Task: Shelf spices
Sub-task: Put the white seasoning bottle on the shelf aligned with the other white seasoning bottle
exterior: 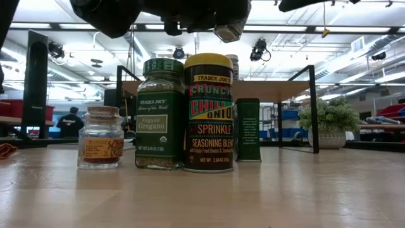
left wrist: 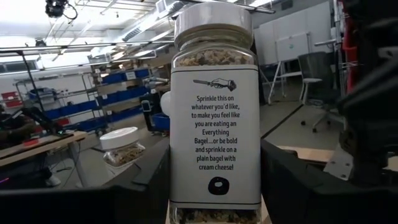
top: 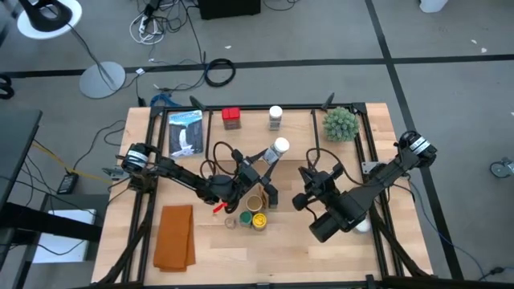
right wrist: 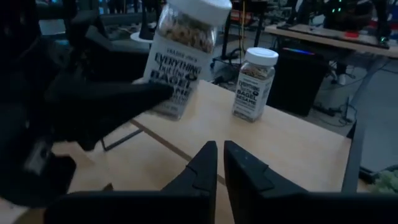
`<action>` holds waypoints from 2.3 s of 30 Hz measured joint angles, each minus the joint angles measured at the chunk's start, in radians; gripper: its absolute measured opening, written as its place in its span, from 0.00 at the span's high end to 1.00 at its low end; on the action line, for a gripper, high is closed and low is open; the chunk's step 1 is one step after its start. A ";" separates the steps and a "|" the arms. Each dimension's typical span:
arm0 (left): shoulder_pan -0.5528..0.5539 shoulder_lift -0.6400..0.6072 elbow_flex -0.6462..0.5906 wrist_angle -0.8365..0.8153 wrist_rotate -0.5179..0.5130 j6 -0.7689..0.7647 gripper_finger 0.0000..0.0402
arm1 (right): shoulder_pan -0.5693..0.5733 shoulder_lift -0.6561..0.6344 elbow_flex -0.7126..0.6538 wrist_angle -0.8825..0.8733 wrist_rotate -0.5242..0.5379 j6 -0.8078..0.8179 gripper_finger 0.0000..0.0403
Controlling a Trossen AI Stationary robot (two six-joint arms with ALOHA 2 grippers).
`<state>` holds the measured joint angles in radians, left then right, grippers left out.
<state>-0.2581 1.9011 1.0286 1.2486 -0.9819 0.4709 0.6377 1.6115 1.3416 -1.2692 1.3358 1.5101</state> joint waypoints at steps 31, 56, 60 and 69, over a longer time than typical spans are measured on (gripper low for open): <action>-0.006 0.001 0.000 -0.027 -0.037 -0.002 0.52 | -0.131 -0.511 -0.586 1.128 -0.614 -0.960 0.59; -0.009 0.001 0.000 -0.012 -0.004 0.021 0.52 | -0.203 -0.320 -0.657 1.976 -0.361 -1.557 0.62; -0.009 0.001 0.000 -0.013 -0.009 0.022 0.52 | -0.203 -0.321 -0.646 1.979 -0.352 -1.541 0.62; -0.009 0.001 0.000 -0.014 -0.009 0.022 0.52 | -0.201 -0.321 -0.646 1.966 -0.351 -1.571 0.62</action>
<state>-0.2668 1.9022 1.0286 1.2343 -0.9910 0.4931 0.4362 1.2907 0.6952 0.6967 0.9850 -0.0611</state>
